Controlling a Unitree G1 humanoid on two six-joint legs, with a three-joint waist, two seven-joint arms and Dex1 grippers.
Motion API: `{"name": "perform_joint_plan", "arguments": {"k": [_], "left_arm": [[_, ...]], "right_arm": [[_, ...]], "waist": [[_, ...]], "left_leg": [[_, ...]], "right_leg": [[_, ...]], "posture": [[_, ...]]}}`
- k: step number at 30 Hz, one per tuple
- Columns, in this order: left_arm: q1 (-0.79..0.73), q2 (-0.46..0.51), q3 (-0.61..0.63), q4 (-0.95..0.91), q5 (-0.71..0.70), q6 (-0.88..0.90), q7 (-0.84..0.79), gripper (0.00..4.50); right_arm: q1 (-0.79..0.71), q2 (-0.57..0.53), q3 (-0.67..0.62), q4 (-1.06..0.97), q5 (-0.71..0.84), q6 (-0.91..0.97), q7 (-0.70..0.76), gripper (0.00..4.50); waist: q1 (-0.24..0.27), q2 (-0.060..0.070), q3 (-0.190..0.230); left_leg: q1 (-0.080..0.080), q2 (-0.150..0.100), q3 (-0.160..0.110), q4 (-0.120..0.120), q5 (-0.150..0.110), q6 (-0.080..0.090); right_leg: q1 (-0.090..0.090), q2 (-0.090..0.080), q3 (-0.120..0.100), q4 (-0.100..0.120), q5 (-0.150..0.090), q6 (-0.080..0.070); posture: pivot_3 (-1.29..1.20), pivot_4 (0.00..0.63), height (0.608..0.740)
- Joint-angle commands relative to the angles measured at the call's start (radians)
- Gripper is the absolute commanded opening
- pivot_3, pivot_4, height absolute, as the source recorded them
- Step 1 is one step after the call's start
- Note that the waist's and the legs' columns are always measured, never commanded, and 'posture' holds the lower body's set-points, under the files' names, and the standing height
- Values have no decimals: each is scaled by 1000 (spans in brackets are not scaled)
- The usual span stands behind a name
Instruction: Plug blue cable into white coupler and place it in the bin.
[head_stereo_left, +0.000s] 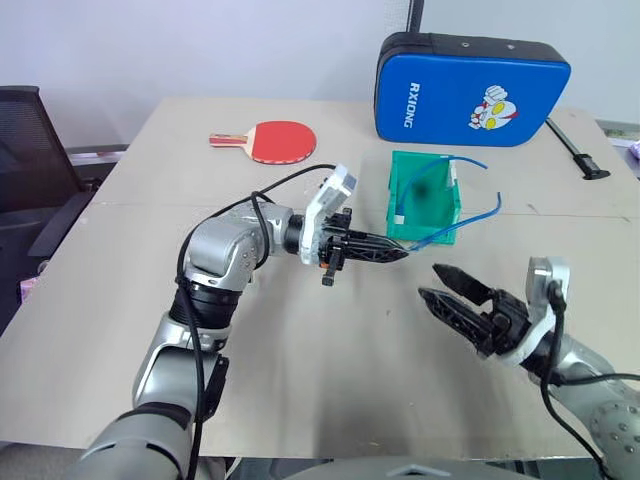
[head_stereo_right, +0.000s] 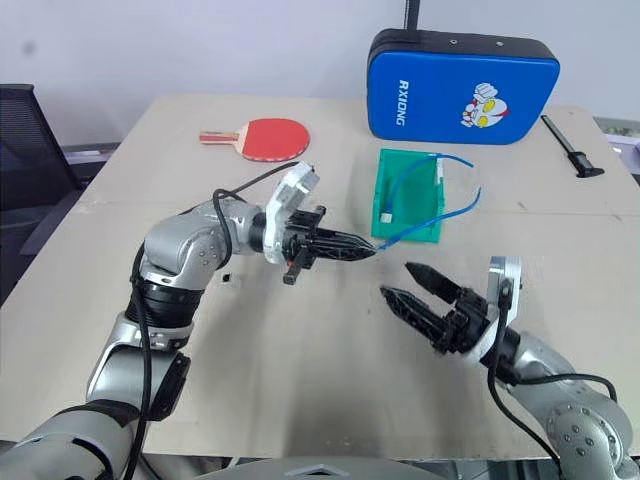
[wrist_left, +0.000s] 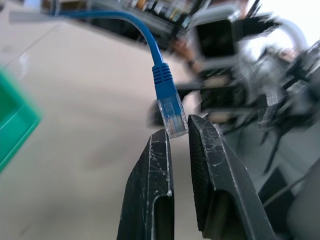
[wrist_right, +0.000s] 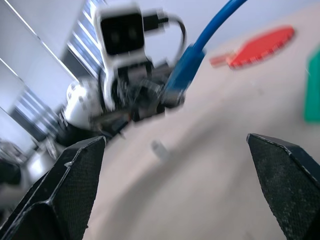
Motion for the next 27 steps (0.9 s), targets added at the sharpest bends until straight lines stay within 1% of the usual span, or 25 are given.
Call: {"name": "perform_joint_plan", "arguments": {"k": [1,4,10,13,14,15,17,20,21,27], "left_arm": [[-11,-7,47,-58,-104,81,29,44],[-8,-11,60,-64,-152,122,50,44],[-7,4,45,-59,-167,118,64,44],[-8,2,40,-55,-170,116,71,0],[-8,1,39,-54,-171,115,73,0],[-9,0,37,-54,-173,115,73,0],[-7,4,25,-52,-165,114,71,0],[-4,10,4,-46,-149,100,68,0],[-5,8,6,-43,-151,100,72,0],[-9,-7,9,-29,-144,84,92,0]], "right_arm": [[-82,44,-6,-4,69,-21,-52,4500],[-126,60,2,5,74,-19,-62,4500],[-150,57,4,19,126,9,-80,4500],[-157,47,-1,17,141,17,-78,3706],[-158,42,-1,14,148,20,-76,3343],[-158,39,-1,11,157,23,-76,2756],[-161,37,-2,5,179,23,-81,1820],[-163,25,0,-6,209,28,-80,289],[-161,20,0,-8,216,29,-79,96],[-160,3,-1,-5,237,31,-75,96]], "waist": [[-1,0,0],[0,0,0],[0,0,0],[0,0,0],[0,0,0],[1,0,0],[0,0,0],[0,0,0],[0,0,0],[0,0,0]], "left_leg": [[0,0,0,0,0,0],[0,0,0,0,0,0],[-1,0,0,-1,0,0],[0,0,0,-1,0,0],[0,0,0,-1,0,0],[0,0,0,-1,0,0],[0,0,0,-1,0,0],[0,0,0,-1,0,0],[0,0,0,-1,0,0],[0,0,0,-1,0,0]], "right_leg": [[0,0,0,0,0,0],[0,1,0,0,0,0],[0,1,1,-1,0,0],[0,1,1,-1,0,0],[0,1,1,-1,0,0],[0,1,1,-1,0,0],[0,1,1,-1,0,0],[0,1,1,-1,0,0],[0,1,1,-1,0,0],[0,1,2,-1,0,0]], "posture": [[0,150,681],[0,150,681],[0,150,681],[0,150,681],[0,150,681],[0,150,681],[0,150,681],[0,150,681],[0,150,681],[0,150,681]]}}
